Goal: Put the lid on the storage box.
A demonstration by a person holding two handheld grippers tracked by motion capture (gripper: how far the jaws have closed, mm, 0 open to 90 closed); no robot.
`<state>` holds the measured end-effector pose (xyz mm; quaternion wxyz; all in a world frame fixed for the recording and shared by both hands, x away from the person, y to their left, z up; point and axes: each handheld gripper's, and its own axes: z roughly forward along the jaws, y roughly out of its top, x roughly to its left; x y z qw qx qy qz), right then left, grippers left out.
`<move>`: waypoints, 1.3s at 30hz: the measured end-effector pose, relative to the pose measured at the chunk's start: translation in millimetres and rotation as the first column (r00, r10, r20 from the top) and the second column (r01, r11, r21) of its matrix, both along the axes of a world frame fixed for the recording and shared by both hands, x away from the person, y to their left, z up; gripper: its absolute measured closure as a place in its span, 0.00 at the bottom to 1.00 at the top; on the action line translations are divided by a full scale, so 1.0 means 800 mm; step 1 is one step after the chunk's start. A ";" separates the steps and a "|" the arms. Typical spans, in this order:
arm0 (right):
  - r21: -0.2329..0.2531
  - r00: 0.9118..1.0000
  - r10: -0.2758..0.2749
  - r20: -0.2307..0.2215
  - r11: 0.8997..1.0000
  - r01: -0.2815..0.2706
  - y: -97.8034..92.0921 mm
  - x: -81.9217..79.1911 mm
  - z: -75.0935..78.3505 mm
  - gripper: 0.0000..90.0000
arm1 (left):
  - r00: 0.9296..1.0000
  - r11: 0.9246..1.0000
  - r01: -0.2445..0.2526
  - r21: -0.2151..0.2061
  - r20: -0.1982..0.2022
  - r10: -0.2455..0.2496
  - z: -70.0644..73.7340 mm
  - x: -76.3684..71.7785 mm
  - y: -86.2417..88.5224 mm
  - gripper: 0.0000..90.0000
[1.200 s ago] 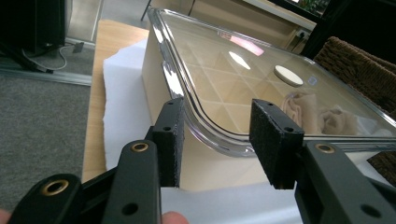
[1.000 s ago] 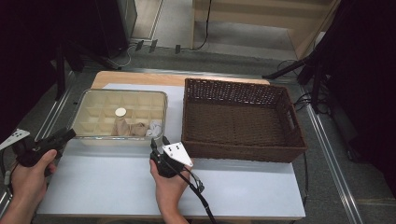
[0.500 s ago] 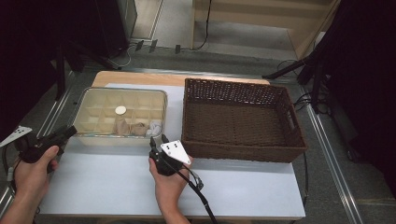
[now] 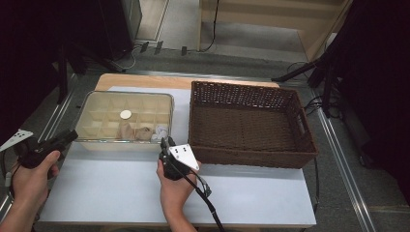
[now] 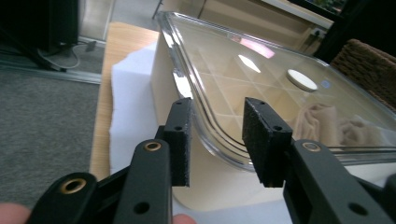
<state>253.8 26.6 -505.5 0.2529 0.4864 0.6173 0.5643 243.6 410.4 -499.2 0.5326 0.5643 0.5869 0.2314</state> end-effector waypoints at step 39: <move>-0.026 0.971 0.240 -0.002 0.970 -0.240 -0.087 -0.058 -0.006 0.23 | 0.992 0.988 0.121 0.094 0.024 -0.123 -0.037 -0.085 -0.083 0.01</move>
